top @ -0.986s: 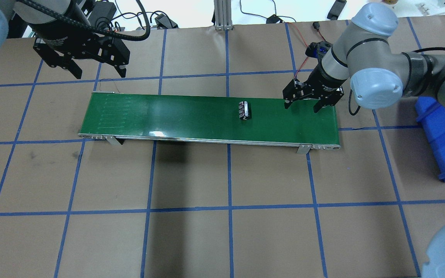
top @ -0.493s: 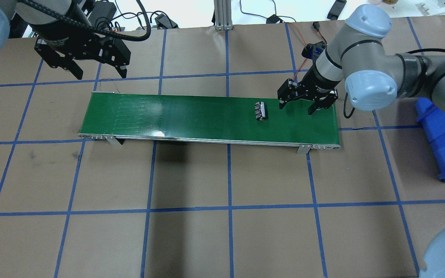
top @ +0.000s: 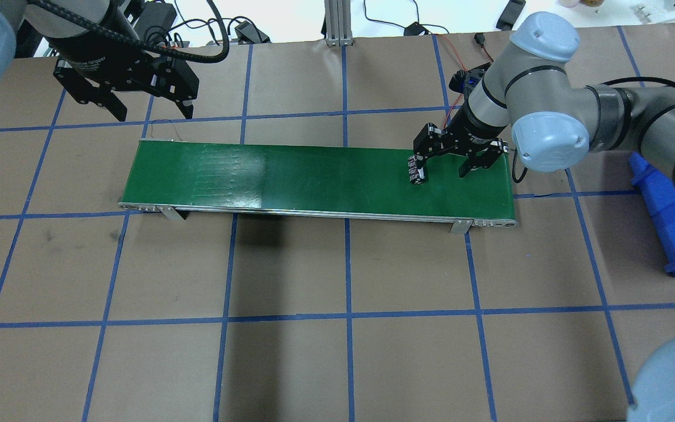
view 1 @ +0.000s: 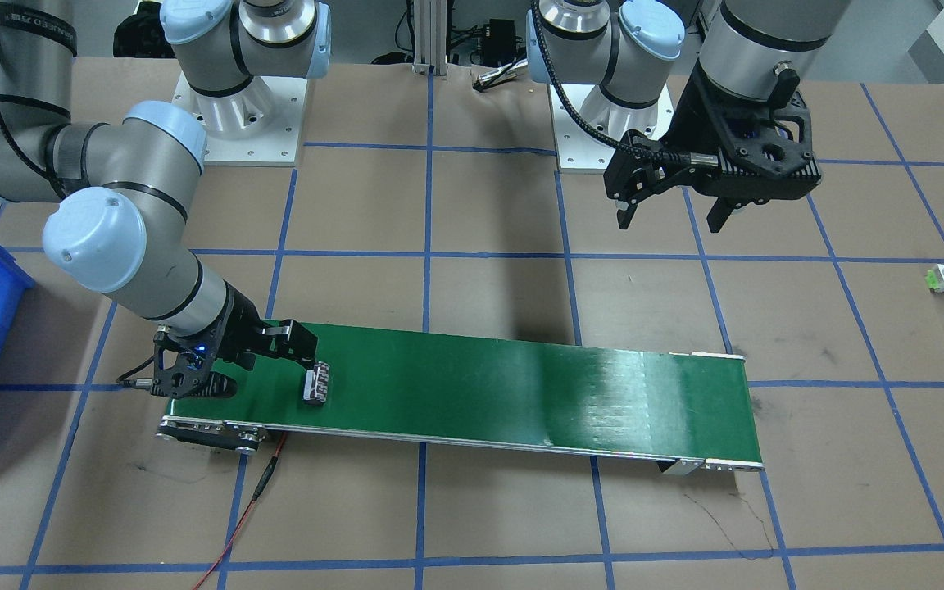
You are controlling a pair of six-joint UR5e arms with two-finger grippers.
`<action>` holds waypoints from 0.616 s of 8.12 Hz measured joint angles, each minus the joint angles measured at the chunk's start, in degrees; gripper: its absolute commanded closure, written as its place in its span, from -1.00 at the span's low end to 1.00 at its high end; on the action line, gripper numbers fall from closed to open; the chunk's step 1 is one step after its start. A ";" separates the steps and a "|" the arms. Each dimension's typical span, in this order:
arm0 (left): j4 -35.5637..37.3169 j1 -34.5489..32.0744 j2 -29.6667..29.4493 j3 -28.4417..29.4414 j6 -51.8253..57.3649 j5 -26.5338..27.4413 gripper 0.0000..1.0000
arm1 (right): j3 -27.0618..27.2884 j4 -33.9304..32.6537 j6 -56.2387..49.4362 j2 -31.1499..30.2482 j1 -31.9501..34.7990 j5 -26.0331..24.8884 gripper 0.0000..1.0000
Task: Move capacitor from left to right
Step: 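Lower the right gripper onto the capacitor and close on it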
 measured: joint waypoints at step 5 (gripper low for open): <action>0.00 0.00 -0.11 -0.02 0.00 -0.01 -1.00 | 0.00 0.12 -0.49 1.27 0.08 -4.07 0.99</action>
